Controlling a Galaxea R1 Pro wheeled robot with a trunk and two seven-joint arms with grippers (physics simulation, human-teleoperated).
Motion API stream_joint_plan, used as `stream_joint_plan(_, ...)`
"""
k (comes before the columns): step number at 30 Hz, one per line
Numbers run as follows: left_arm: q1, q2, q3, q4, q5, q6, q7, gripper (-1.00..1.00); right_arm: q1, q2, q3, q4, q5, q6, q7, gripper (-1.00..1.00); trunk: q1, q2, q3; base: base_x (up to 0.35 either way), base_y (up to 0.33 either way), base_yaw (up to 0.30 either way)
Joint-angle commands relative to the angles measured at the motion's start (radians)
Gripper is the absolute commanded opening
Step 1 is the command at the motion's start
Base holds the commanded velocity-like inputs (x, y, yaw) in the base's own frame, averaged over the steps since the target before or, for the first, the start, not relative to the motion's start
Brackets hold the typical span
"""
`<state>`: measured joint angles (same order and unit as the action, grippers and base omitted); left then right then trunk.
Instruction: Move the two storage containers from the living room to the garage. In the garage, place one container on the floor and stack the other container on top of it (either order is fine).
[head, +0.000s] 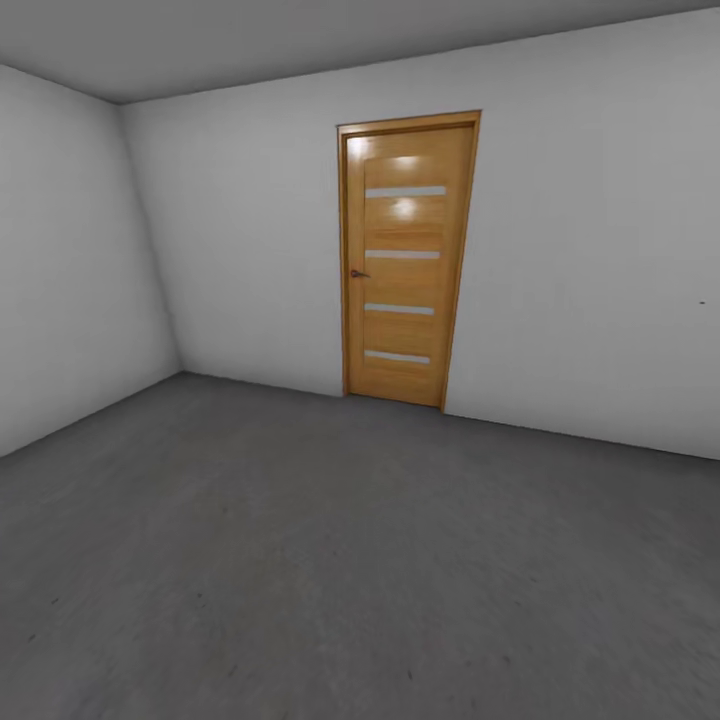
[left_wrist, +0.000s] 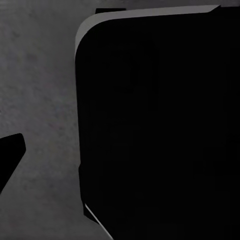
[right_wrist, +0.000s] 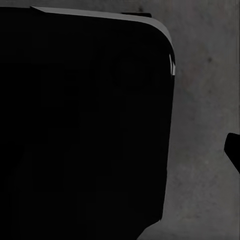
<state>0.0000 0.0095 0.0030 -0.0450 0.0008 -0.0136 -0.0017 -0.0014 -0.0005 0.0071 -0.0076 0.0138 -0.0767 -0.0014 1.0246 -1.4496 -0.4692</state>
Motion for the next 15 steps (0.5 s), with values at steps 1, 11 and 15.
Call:
stream_joint_plan(1,0.000,0.000,0.000,-0.004,0.000,0.000,0.000,1.00,0.000,0.000,0.001,0.000,0.001,-0.002,0.000,1.00,0.000,0.000,-0.001,0.246,0.000,0.000)
stream_joint_plan(11,0.000,0.000,0.003,-0.017,0.005,0.010,0.008,1.00,0.000,-0.002,0.001,0.000,0.002,-0.002,0.000,1.00,0.000,0.000,-0.001,0.307,0.000,0.000)
stream_joint_plan(15,0.000,0.001,0.003,-0.051,0.006,0.012,0.011,1.00,0.000,-0.004,0.001,0.000,0.002,-0.002,0.000,1.00,0.000,0.000,-0.001,0.321,0.000,0.000)
